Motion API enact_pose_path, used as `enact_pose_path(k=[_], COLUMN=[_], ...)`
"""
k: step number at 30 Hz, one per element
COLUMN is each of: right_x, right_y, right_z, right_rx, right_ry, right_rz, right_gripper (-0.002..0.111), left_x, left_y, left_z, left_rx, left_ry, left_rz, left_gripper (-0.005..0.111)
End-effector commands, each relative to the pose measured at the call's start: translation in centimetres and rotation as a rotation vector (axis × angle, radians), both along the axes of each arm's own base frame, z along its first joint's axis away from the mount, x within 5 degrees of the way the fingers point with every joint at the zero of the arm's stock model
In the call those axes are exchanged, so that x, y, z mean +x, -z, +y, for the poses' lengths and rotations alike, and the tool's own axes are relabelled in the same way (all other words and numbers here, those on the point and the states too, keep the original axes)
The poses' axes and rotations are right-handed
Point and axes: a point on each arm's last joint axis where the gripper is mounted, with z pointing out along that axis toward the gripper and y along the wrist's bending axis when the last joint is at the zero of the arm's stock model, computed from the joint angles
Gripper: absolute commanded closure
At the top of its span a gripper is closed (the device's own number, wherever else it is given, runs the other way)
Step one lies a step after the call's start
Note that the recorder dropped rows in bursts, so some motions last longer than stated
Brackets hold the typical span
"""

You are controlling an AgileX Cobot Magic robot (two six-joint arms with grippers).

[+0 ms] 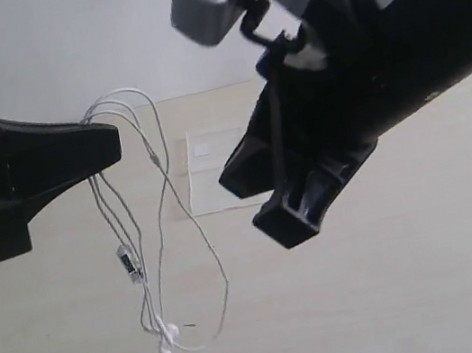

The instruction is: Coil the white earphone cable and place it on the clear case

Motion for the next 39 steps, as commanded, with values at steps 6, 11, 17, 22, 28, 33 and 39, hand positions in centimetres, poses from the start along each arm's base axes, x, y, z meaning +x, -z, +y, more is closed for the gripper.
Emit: enact_pose_path(k=[6, 11, 17, 22, 28, 33, 39], right_x=[-2.0, -2.5, -2.8, -3.5, -4.6, -4.5, -3.9], right_y=[-1.9, -0.1, 1.0, 0.2, 0.1, 1.3, 2.8], right_z=[-4.7, -6.5, -7.1, -6.5, -5.5, -4.6, -3.0], right_rx=[0.149, 0.193, 0.307, 0.393, 0.423, 0.39, 0.411], right_ry=[0.118, 0.22, 0.293, 0.191, -0.011, -0.112, -0.235], right_rz=[-0.093, -0.131, -0.184, -0.207, -0.217, -0.158, -0.079], right_gripper=[0.101, 0.101, 0.101, 0.101, 0.101, 0.101, 0.101], left_x=[-1.3, -2.1, -2.7, -3.5, -2.8, -2.8, -2.8], left_y=[-2.2, -3.2, -4.3, -4.7, -4.9, -4.9, -4.9], left_z=[-1.1, -1.5, -1.1, -0.1, 1.0, 1.0, 1.0], left_rx=[0.008, -0.014, -0.043, -0.071, -0.058, -0.048, -0.026], left_ry=[0.224, 0.33, 0.432, 0.558, 0.489, 0.492, 0.504], left_rz=[-0.115, -0.129, -0.129, -0.103, -0.129, -0.15, -0.197], left_gripper=[0.107, 0.107, 0.107, 0.107, 0.107, 0.107, 0.107])
